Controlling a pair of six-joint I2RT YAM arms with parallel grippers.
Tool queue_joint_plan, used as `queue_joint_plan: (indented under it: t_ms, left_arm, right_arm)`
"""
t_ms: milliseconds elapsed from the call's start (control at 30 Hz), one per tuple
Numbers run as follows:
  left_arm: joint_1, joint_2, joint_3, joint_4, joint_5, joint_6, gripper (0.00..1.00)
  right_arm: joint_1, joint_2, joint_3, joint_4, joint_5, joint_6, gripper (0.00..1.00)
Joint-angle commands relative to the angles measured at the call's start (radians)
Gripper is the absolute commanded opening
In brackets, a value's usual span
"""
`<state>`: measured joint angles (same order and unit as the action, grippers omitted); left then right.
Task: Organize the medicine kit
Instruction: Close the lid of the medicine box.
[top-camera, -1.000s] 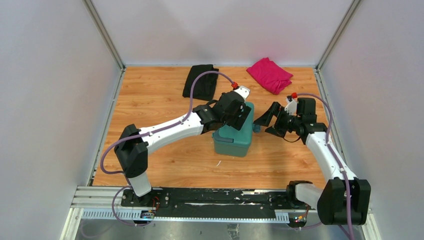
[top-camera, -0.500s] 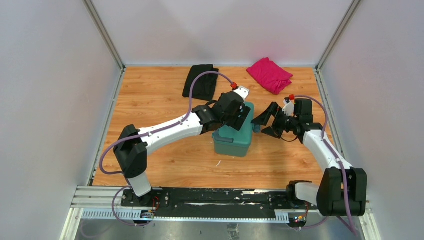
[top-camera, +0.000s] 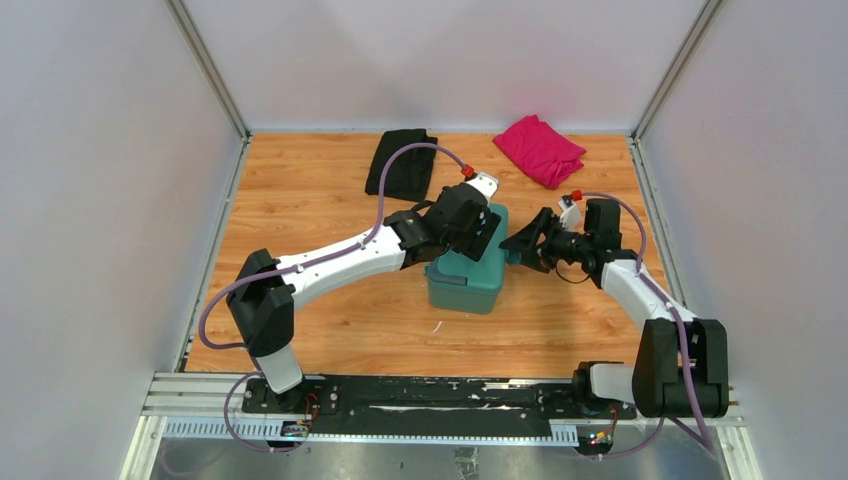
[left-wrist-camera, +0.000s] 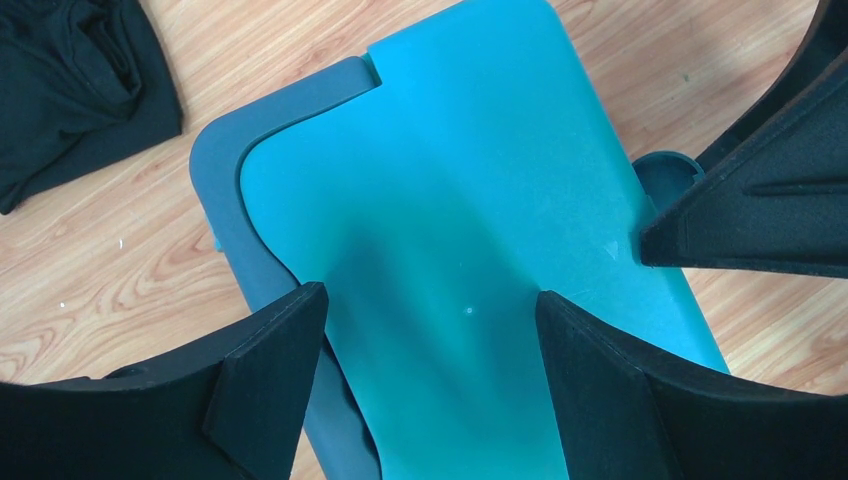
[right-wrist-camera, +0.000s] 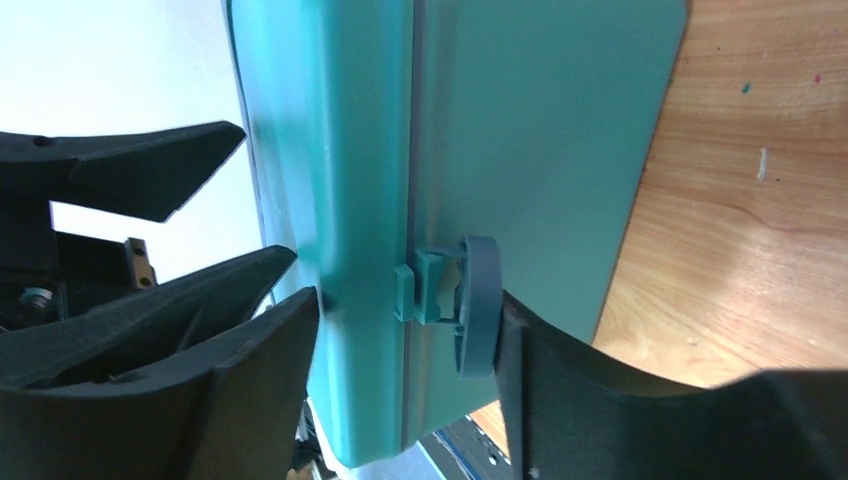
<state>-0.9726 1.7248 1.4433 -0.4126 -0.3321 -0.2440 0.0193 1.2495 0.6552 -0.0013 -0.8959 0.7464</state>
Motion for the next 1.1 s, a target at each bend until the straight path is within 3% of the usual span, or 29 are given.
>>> queue_joint_plan:
  t_ms: [0,200,667,900,1067]
  left_arm:
    - [-0.012,0.015,-0.043,-0.109,0.010,0.011,0.81]
    - [-0.012,0.019,-0.044,-0.108,0.014,0.006,0.81]
    - [-0.012,0.024,-0.043,-0.106,0.015,0.004,0.81]
    - [-0.012,0.030,-0.042,-0.105,0.019,0.005,0.81]
    - [-0.012,0.024,-0.042,-0.105,0.017,0.008,0.81]
  right_arm:
    - [0.007,0.020,0.036,-0.085,-0.007,-0.062,0.63]
    - [0.015,0.051,0.082,-0.239,0.058,-0.152,0.46]
    - [0.088,0.065,0.168,-0.413,0.185,-0.244,0.31]
    - [0.105,0.027,0.180,-0.436,0.198,-0.227,0.33]
    - [0.105,-0.033,0.172,-0.404,0.233,-0.188,0.40]
